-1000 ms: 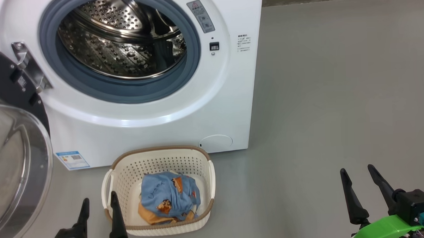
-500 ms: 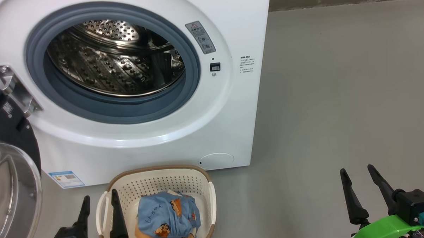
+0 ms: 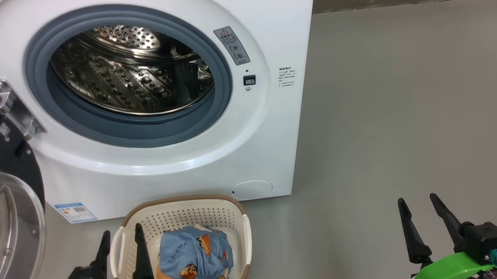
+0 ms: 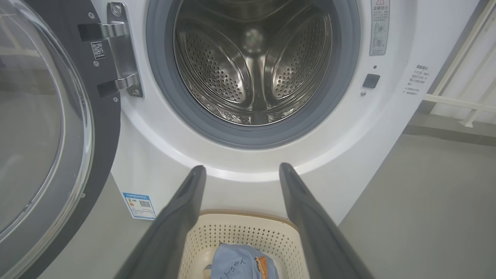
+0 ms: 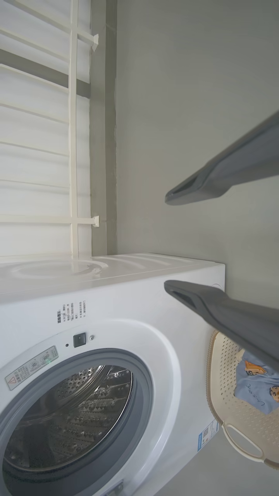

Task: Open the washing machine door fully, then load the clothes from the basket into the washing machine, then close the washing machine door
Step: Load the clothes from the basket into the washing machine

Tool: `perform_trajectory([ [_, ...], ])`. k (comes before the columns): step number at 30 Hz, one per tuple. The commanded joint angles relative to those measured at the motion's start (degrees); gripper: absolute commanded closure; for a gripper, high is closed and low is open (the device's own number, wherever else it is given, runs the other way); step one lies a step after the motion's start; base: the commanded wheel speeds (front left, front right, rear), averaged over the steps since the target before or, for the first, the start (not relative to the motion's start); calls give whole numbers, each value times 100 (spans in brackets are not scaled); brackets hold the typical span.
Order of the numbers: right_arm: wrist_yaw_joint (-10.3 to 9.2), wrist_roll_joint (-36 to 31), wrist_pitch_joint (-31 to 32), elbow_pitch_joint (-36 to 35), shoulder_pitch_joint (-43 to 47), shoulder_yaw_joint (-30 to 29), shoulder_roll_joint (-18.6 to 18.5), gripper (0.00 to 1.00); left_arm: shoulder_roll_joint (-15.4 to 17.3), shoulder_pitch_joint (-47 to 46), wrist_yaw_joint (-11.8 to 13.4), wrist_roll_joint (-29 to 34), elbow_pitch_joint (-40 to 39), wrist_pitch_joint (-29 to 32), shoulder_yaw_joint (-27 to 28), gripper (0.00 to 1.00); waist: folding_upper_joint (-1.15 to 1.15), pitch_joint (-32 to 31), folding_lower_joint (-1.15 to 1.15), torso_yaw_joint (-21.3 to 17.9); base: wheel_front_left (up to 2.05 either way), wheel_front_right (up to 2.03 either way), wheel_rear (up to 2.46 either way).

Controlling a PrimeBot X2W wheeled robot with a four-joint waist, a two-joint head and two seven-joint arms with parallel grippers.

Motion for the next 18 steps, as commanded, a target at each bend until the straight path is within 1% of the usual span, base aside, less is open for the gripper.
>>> perform_trajectory([
  [1,25,75,-56,-128,-158,146,-62,0,89,-203,27,-17,-81,-44,170,0,0,5,0,-3,0,0,0],
  [8,25,70,-65,-125,-183,165,-61,0,113,-246,64,-8,-69,-23,133,0,0,48,0,-25,0,0,0],
  [13,25,84,-63,-146,-207,175,-61,0,116,-328,36,-2,21,50,48,0,0,132,0,-44,0,0,0],
  [15,25,98,-60,-164,-239,179,-60,0,99,-383,5,-29,82,96,10,0,0,211,0,-56,0,0,0],
  [18,25,132,-49,-175,-307,182,-60,0,50,-504,-170,-190,283,210,-47,0,0,368,0,-87,0,0,0],
])
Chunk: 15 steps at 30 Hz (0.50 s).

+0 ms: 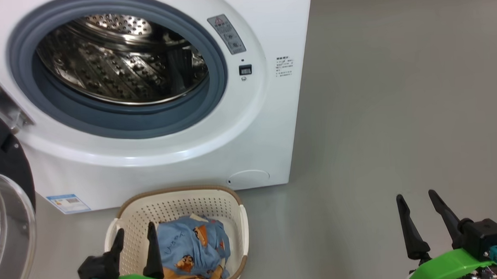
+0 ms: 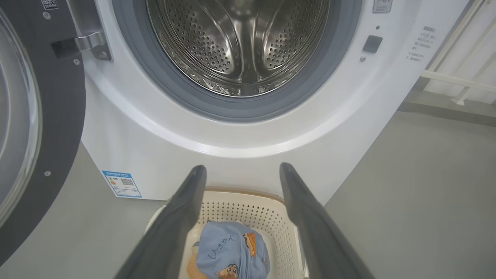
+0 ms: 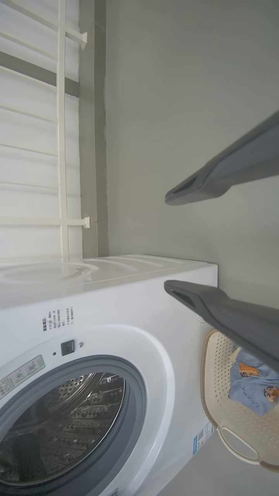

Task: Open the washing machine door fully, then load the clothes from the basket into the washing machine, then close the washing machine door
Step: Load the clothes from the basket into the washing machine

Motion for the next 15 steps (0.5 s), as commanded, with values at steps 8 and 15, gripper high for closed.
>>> perform_trajectory([
  [8,25,162,-51,-200,-538,203,-88,0,22,-956,-370,-58,1195,283,-101,0,0,705,0,-175,0,0,0],
  [15,25,228,-111,-264,-877,267,-105,0,-65,-1907,-504,-79,2726,405,-205,0,0,1460,0,-463,0,0,0],
])
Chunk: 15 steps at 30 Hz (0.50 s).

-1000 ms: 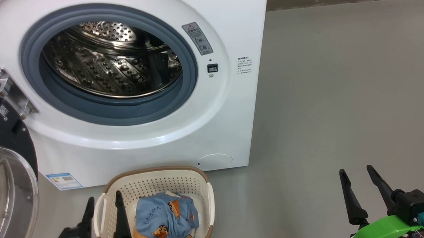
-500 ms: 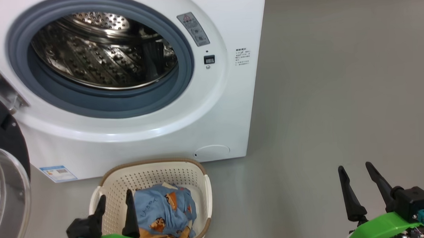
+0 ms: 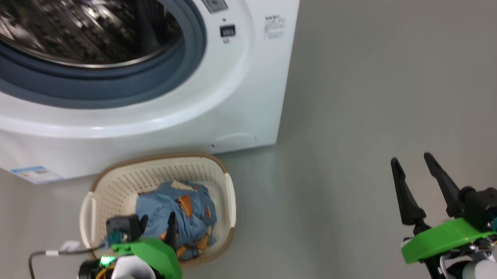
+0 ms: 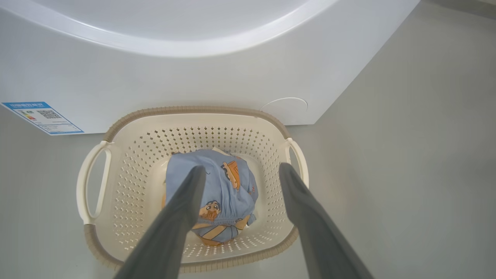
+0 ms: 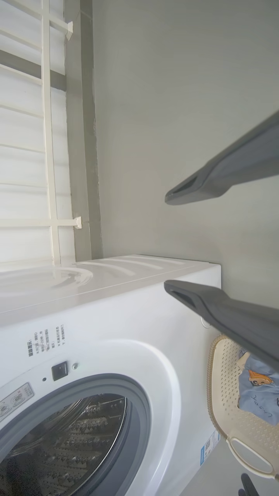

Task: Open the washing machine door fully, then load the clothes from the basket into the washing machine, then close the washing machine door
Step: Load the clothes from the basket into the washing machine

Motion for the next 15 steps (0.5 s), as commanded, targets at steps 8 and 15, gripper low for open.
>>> perform_trajectory([
  [8,25,122,-190,-222,-618,205,-80,0,105,-1251,-199,-54,1248,68,100,0,0,1477,-1,-609,0,0,0],
  [15,25,283,-412,-188,-1012,370,-64,0,336,-2071,-231,-91,2056,274,134,0,0,2397,-1,-959,0,0,0],
])
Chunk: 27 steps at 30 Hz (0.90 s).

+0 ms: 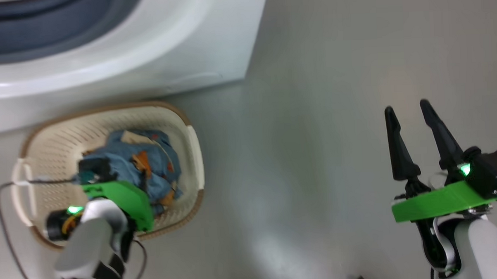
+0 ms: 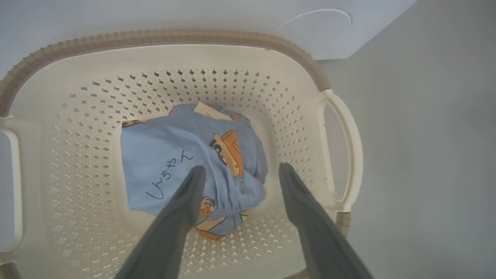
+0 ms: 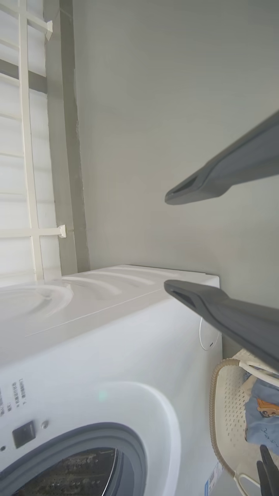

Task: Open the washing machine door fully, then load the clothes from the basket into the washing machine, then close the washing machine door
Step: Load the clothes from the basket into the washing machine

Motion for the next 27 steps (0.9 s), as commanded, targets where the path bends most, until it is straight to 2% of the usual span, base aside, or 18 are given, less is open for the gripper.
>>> perform_trajectory([
  [1,25,125,-81,-112,-90,166,-52,0,255,-76,2,-64,14,14,156,0,0,861,-1,-509,0,0,0],
  [4,25,216,-195,2,-246,260,-44,0,416,-331,32,-133,256,118,229,0,0,1164,-1,-651,0,0,0],
  [7,25,317,-357,168,-433,406,-36,0,664,-556,209,-212,453,263,331,0,0,1494,-1,-820,0,0,0],
  [11,25,397,-488,302,-594,526,-32,0,852,-720,305,-332,542,338,452,0,0,1767,-1,-953,0,0,0],
  [21,25,508,-671,535,-796,674,-29,0,970,-945,393,-692,633,428,742,0,0,2097,-1,-1021,0,0,0],
  [22,25,510,-680,555,-804,677,-29,0,968,-950,402,-716,638,424,758,24,0,2099,-1,-1017,0,0,0],
  [23,25,512,-689,571,-812,681,-29,0,968,-950,406,-723,643,418,757,53,0,2099,-1,-1012,0,0,0],
  [24,25,515,-696,581,-818,684,-29,0,964,-952,415,-749,647,404,776,64,0,2098,-1,-1006,0,0,0],
  [25,25,516,-703,589,-824,684,-29,0,960,-950,418,-768,651,390,786,86,0,2096,-1,-999,0,0,0],
  [26,25,516,-709,593,-828,681,-29,0,959,-948,419,-773,655,378,782,100,0,2096,-1,-990,0,0,0],
  [27,25,517,-714,596,-832,678,-29,0,957,-948,424,-781,658,368,783,100,0,2099,-1,-980,0,0,0],
])
